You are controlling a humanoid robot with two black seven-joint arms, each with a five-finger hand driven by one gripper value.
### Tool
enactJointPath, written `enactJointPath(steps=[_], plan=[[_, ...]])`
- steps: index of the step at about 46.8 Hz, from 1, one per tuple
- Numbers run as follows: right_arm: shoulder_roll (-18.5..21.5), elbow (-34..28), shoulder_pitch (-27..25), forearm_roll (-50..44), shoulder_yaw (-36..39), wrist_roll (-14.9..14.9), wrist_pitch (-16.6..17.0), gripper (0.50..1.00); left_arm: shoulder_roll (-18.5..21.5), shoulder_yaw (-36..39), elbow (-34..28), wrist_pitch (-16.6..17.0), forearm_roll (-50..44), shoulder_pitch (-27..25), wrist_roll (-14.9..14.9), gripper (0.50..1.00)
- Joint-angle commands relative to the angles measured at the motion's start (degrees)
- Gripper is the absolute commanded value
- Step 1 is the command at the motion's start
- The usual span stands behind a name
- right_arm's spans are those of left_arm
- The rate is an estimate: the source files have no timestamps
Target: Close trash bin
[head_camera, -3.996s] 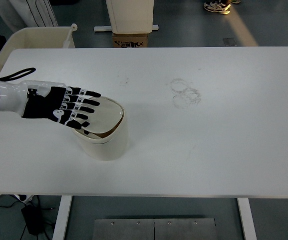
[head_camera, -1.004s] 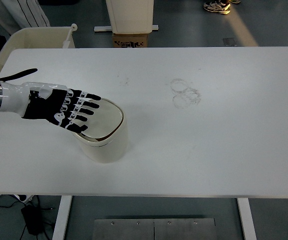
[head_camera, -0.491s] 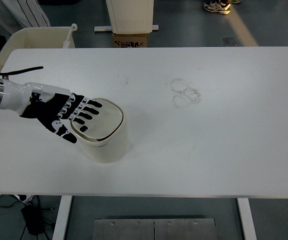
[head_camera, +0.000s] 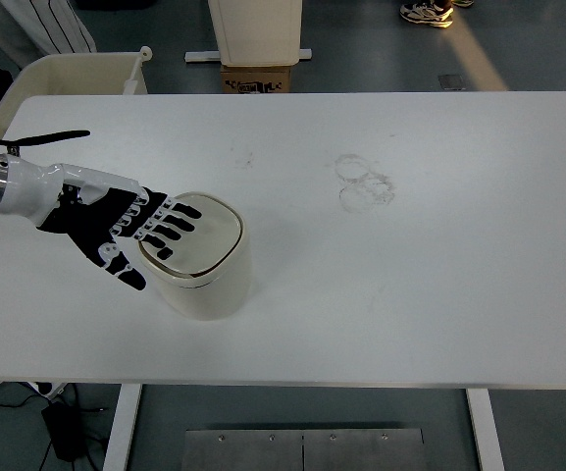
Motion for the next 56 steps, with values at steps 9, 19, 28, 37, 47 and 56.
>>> enactJointPath(steps=[9,19,28,37,47,56], plan=[[0.0,0.0,0.1,0.0,0.0,0.0,0.0,0.991,0.0,0.0,0.0,0.0,0.0,0.0,0.0,1.000],[0.0,0.0,0.1,0.0,0.0,0.0,0.0,0.991,0.0,0.2,0.0,0.0,0.2,0.0,0.0,1.000],[0.0,0.0,0.1,0.0,0.0,0.0,0.0,0.991,0.0,0.5,0.0,0.0,0.6,0.1,0.3,1.000],[0.0,0.0,0.1,0.0,0.0,0.0,0.0,0.991,0.1,0.7,0.0,0.0,0.7,0.2,0.3,1.000],[0.0,0.0,0.1,0.0,0.0,0.0,0.0,0.991,0.1,0.8,0.0,0.0,0.7,0.2,0.3,1.000],[0.0,0.0,0.1,0.0,0.0,0.0,0.0,0.991,0.1,0.8,0.0,0.0,0.7,0.3,0.3,1.000]])
